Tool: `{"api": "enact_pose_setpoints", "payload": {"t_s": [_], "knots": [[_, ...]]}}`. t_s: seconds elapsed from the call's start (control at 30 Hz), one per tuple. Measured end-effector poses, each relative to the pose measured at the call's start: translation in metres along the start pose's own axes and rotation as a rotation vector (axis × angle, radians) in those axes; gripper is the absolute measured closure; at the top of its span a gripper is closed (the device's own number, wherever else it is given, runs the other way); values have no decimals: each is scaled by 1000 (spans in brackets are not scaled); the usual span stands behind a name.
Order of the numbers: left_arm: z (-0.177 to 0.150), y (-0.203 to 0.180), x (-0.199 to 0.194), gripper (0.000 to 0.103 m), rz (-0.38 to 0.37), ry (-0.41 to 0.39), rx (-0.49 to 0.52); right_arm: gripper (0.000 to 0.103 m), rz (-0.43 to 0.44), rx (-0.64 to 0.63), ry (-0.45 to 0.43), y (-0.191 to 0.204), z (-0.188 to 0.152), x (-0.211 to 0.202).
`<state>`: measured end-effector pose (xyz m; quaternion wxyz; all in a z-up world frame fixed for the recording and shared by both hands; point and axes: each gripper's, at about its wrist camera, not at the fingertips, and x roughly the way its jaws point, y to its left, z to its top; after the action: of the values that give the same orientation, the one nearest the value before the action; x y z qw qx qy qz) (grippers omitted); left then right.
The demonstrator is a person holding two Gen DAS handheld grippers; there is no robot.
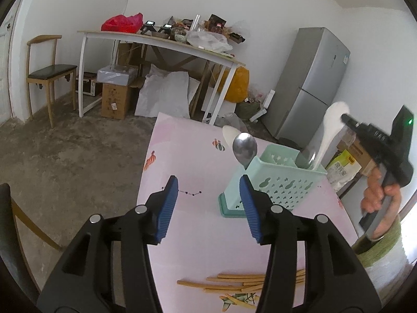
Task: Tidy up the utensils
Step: 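Lower the white rice paddle into the green holder and open the right tool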
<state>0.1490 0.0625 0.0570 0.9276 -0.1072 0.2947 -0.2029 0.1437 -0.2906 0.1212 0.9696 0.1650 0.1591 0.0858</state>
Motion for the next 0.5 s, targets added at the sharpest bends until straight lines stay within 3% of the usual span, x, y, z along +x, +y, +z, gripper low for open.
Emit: {"api": "enact_pose_setpoints", "payload": {"t_s": [0.13, 0.23, 0.3, 0.37, 0.5], "knots": [[-4, -6, 10, 52, -21, 27, 16, 100, 14, -6, 108, -8, -35, 14], [-6, -13, 21, 50, -42, 46, 40, 96, 22, -7, 137, -12, -50, 8], [-7, -19, 28, 47, -61, 59, 54, 86, 36, 11, 144, -18, -52, 2], [-9, -28, 39, 46, -79, 79, 78, 64, 55, 44, 126, -25, -52, -9], [-9, -45, 64, 42, -104, 107, 131, 57, 111, 156, 111, -48, -51, -22]]}}
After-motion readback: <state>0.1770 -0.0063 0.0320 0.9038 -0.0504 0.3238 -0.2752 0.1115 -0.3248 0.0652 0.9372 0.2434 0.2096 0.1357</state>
